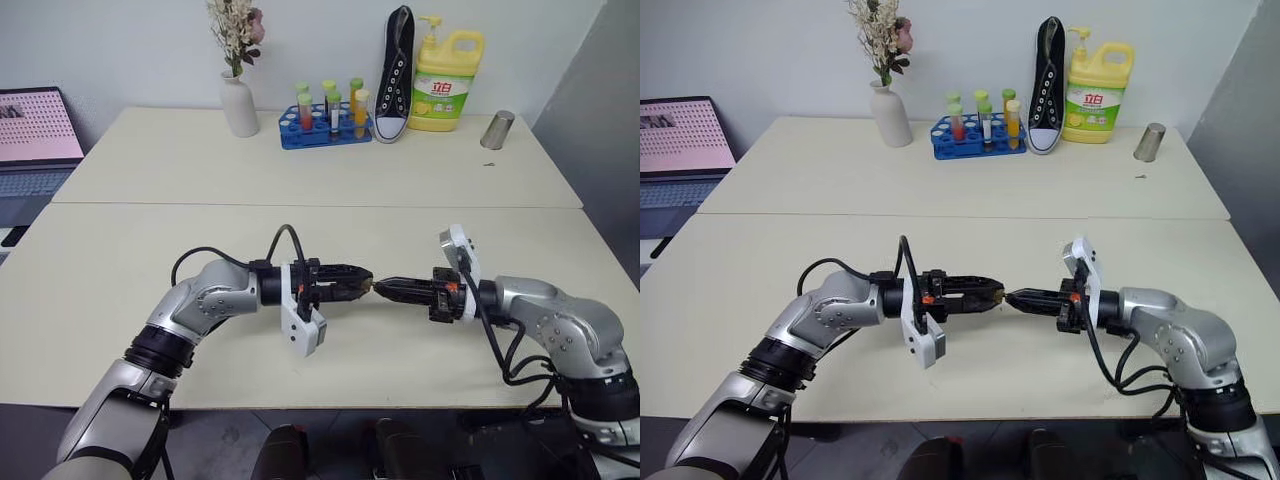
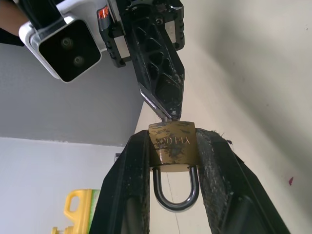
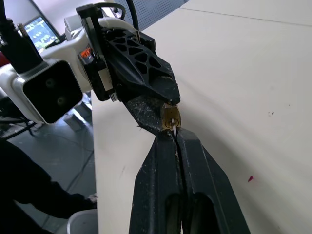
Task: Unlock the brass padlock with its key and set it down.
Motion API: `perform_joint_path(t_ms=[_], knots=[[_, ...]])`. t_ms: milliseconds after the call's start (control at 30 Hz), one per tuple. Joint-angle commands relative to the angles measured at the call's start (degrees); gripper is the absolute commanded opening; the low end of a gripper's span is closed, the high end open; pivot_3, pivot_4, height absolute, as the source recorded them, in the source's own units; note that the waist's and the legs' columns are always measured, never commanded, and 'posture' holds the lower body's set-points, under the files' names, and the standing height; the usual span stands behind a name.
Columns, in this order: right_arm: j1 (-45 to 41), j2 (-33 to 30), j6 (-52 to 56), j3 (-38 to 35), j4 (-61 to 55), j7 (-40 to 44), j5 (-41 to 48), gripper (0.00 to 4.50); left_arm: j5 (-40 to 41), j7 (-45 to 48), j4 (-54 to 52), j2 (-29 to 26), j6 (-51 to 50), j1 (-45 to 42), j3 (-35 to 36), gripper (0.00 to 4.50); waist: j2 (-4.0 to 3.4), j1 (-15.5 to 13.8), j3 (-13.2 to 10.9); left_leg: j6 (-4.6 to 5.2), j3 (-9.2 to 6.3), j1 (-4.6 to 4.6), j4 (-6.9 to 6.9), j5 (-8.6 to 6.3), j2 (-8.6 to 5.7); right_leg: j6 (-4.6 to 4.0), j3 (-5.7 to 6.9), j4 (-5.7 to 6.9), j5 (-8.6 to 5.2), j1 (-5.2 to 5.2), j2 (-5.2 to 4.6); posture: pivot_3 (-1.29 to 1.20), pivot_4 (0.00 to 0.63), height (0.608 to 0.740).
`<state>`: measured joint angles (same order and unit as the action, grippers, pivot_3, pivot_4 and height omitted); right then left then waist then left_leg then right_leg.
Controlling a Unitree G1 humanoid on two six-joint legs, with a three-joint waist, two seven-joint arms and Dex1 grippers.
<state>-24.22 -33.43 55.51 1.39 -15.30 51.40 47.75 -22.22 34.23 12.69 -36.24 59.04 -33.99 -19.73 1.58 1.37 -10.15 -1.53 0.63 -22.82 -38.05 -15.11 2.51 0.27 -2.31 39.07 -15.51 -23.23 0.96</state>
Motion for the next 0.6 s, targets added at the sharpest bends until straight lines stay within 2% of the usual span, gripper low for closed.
perform_joint_path(t_ms=[33,233,367,600], knots=[[-6.1,-2.1,7.4,-1.0,3.9,2.9,4.8,0.0,-1.9,-1.0,-1.0,-0.6,2.2,0.3,-0.3,0.97,0.0,0.1,0.0,0.0,-0.01,0.0,0.0,0.0,0.0,0.0,0.02,0.0,0.0,0.0,0.0,0.0,0.15,0.74],[-11.9,-3.5,18.2,-0.2,10.1,4.3,7.6,0.0,-3.4,-2.3,-1.0,-0.5,3.4,0.1,-1.0,0.97,-0.01,0.1,0.0,0.01,-0.02,-0.03,0.02,-0.01,0.02,-0.01,0.03,0.0,0.0,-0.02,-0.02,0.0,0.15,0.74],[-16.3,-1.9,24.5,-0.4,15.5,3.2,8.3,0.0,-4.7,-3.0,-1.3,-0.3,3.9,0.4,-1.2,0.97,-0.01,0.1,0.0,0.01,0.0,-0.04,0.03,-0.01,0.02,-0.01,0.01,0.0,0.0,-0.04,-0.03,0.0,0.15,0.74],[-18.6,-0.2,27.7,-0.9,17.9,1.9,7.7,0.0,-5.7,-4.0,-1.9,-0.8,4.1,1.5,-1.4,0.97,-0.01,0.1,0.0,0.01,-0.01,-0.07,0.04,-0.01,0.04,-0.01,0.03,0.0,0.01,-0.07,-0.03,0.0,0.15,0.74]])
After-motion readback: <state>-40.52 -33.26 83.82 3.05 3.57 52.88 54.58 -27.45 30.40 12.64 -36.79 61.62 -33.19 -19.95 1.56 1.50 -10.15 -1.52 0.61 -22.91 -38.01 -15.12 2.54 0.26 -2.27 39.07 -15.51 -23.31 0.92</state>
